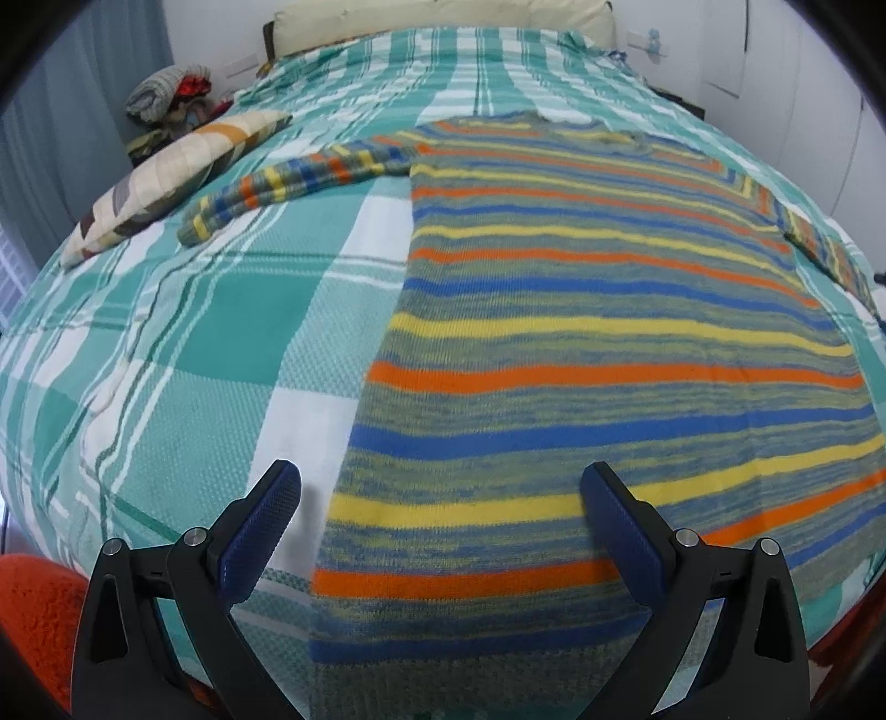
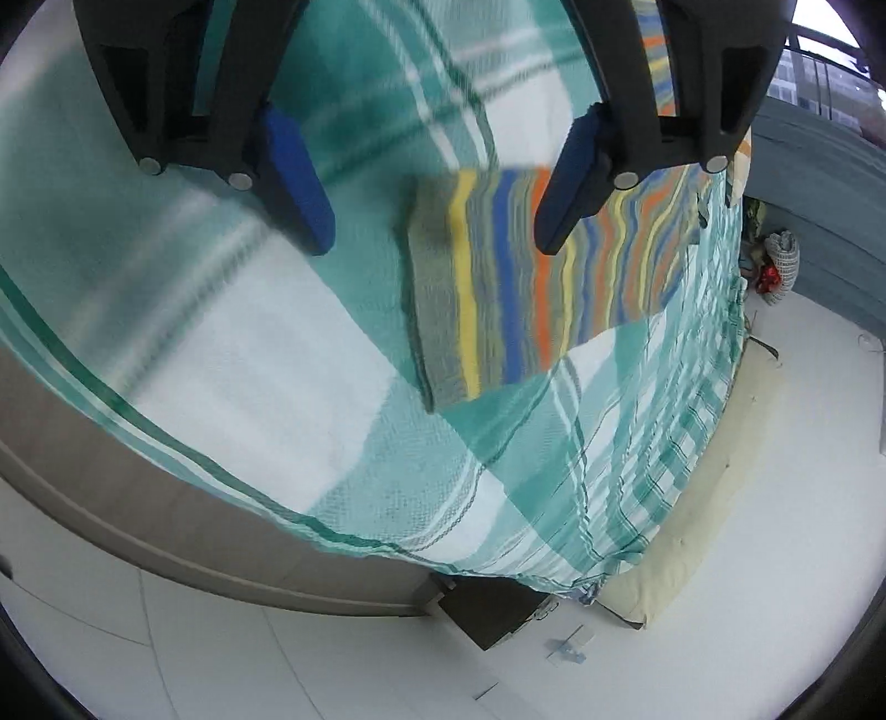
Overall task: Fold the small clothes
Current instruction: 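Grasp the cuff of the extended sleeve with the right gripper, then fold the held sleeve across the sweater body toward the collar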
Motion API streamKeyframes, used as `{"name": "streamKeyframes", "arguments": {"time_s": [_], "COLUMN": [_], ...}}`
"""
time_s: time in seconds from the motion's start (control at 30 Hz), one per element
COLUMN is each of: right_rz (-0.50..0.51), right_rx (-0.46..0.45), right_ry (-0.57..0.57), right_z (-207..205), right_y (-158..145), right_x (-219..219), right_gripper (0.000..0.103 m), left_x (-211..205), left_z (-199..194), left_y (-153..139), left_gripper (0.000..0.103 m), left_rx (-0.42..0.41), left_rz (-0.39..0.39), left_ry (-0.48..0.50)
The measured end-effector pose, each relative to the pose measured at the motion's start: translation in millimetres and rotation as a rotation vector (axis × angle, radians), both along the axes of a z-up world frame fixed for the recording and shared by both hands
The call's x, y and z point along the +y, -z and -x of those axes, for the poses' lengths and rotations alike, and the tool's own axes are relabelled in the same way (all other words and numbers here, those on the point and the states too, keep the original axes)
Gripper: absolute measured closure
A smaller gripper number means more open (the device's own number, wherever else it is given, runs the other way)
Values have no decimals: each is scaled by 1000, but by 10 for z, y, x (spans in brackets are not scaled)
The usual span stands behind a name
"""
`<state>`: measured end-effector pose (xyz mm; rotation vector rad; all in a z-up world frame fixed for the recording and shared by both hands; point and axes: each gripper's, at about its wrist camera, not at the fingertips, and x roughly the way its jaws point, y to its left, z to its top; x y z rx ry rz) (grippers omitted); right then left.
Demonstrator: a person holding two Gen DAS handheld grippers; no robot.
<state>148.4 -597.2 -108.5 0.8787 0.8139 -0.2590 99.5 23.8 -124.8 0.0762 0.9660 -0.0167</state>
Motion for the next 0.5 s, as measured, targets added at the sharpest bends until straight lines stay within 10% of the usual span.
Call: {"name": "streamKeyframes", "arguments": {"time_s": [0.2, 0.23, 0.27, 0.3, 0.5], "right_rz": [-6, 23, 49, 65, 128], "right_rx": [22, 41, 60, 85, -50], "right_ry": [-44, -71, -81, -82, -95], "right_z": [-404, -482, -527, -543, -716], "right_y": [139, 121, 120, 107, -572], "right_x": [32, 82, 81, 60, 284], "right_gripper": [34, 45, 86, 96, 96], "left_x": [-20, -13, -9, -8, 23], "left_z": [-53, -64, -69, -71, -69], "left_y": [81, 88, 87, 82, 49], "left_gripper": [1, 0, 0, 0, 1], "left_rx": [17, 18, 18, 18, 19], "left_rz": [5, 10, 13, 16, 50], "left_ry": [-10, -14, -16, -16, -14]}}
